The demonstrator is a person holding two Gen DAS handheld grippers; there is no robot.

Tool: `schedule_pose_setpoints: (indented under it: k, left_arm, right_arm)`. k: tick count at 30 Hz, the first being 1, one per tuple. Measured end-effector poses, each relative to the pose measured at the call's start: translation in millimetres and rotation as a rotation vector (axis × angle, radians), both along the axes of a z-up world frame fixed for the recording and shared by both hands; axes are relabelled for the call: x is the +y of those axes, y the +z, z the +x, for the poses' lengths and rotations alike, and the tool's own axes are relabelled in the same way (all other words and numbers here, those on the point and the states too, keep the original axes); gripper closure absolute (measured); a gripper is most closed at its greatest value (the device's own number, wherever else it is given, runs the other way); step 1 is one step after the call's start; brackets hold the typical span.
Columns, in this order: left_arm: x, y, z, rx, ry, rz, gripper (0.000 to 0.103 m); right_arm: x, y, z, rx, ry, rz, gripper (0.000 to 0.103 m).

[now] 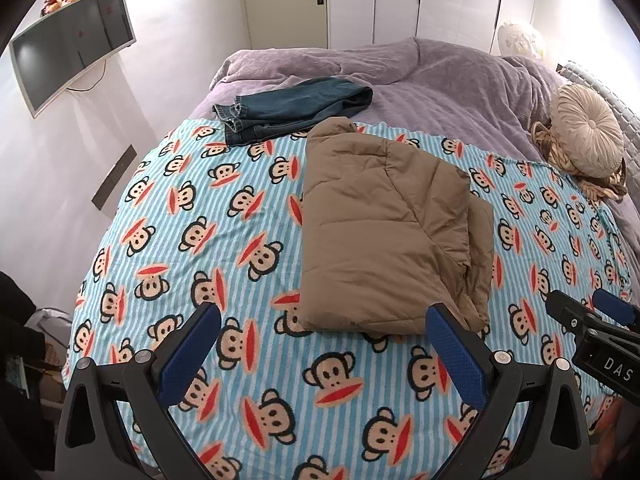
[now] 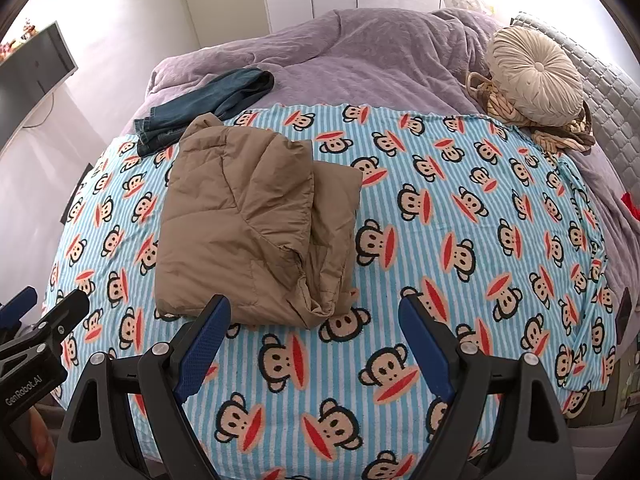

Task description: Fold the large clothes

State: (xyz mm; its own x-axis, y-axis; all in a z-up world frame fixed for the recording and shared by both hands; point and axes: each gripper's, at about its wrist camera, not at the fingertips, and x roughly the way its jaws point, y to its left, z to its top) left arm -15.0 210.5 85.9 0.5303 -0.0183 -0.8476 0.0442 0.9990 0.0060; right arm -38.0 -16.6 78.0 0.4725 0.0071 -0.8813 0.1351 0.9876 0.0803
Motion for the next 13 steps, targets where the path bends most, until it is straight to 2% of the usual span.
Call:
schedule_pose_setpoints:
  k: [7, 13]
  left_arm:
    - [1.5, 2.0, 2.9, 0.000, 0.009, -0.024, 0.001]
    - [0.0, 4.7, 3.5, -0.017, -0.009, -0.016, 0.001]
  right_arm:
    - [-3.4, -0.9, 4.2, 0.007, 0.014, 0.000, 0.015]
    - [-4.0, -1.2, 3.3, 0.007, 0.013, 0.000, 0.015]
